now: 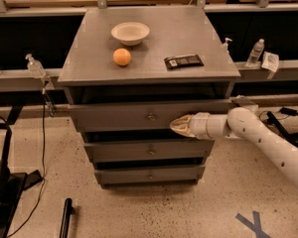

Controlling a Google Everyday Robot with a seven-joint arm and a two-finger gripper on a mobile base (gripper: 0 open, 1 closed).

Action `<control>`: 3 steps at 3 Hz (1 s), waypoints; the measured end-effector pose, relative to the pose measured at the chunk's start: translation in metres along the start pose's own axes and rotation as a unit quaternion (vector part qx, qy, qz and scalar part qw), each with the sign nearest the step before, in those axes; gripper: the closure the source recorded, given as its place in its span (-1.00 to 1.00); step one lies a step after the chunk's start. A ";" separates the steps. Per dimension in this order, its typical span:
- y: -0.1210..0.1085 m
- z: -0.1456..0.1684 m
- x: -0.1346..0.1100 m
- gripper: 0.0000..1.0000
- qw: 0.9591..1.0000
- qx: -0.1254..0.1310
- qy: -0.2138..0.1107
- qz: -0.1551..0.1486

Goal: Close top drawer

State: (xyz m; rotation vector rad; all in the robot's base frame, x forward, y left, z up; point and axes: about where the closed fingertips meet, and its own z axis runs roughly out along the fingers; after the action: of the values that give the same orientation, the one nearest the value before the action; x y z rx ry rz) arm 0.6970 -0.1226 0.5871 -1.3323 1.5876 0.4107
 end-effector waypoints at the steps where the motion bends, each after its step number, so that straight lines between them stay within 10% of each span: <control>1: -0.008 -0.005 -0.001 1.00 1.000 0.010 -0.010 -0.009; 3: 0.009 -0.032 -0.025 1.00 0.999 -0.008 -0.039 -0.026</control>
Offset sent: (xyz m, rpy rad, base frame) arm -0.0094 -0.0199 0.0278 0.0620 -0.0654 0.0167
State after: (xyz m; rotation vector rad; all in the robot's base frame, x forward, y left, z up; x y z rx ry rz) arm 0.6721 -0.1302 0.6197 -1.3498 1.4845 0.4391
